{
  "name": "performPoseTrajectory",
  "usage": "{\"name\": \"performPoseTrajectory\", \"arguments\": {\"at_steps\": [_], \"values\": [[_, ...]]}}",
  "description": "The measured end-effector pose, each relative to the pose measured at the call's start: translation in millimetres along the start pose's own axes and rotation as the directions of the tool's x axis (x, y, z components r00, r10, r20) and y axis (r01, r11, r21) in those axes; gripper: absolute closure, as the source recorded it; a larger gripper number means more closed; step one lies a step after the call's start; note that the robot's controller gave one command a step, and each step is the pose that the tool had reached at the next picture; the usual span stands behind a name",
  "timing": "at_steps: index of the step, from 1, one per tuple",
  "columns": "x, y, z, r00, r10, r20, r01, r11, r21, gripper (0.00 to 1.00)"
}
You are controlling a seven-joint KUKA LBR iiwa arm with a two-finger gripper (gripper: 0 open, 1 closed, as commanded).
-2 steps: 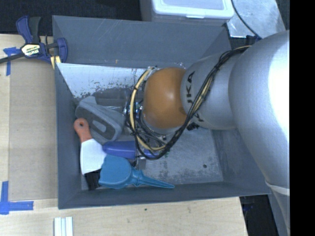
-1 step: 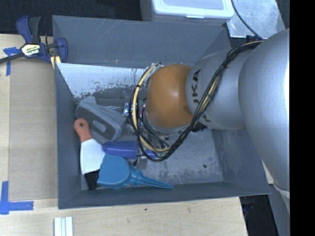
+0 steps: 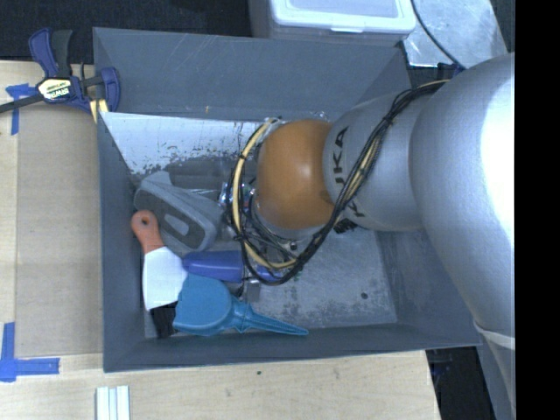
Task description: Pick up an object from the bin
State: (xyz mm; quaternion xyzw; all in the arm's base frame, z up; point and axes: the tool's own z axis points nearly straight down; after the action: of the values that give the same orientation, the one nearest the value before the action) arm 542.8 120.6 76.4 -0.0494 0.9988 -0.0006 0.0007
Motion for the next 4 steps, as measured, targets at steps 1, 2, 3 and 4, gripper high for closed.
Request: {"name": "performPoseTrajectory", "arguments": {"at_steps": [1,2,3,4], "values": [[2.8,7,4,0.999,-0.050,0.009,0.050,0.999,0.011,0.00],[-1.0,1,0,1.000,-0.006,0.007,0.006,1.000,0.000,1.00],[-1.0,1,0,1.000,-0.006,0.007,0.006,1.000,0.000,1.00],[-1.1,1,-9,1.000,-0.007,0.009,0.007,1.000,0.000,1.00]]}}
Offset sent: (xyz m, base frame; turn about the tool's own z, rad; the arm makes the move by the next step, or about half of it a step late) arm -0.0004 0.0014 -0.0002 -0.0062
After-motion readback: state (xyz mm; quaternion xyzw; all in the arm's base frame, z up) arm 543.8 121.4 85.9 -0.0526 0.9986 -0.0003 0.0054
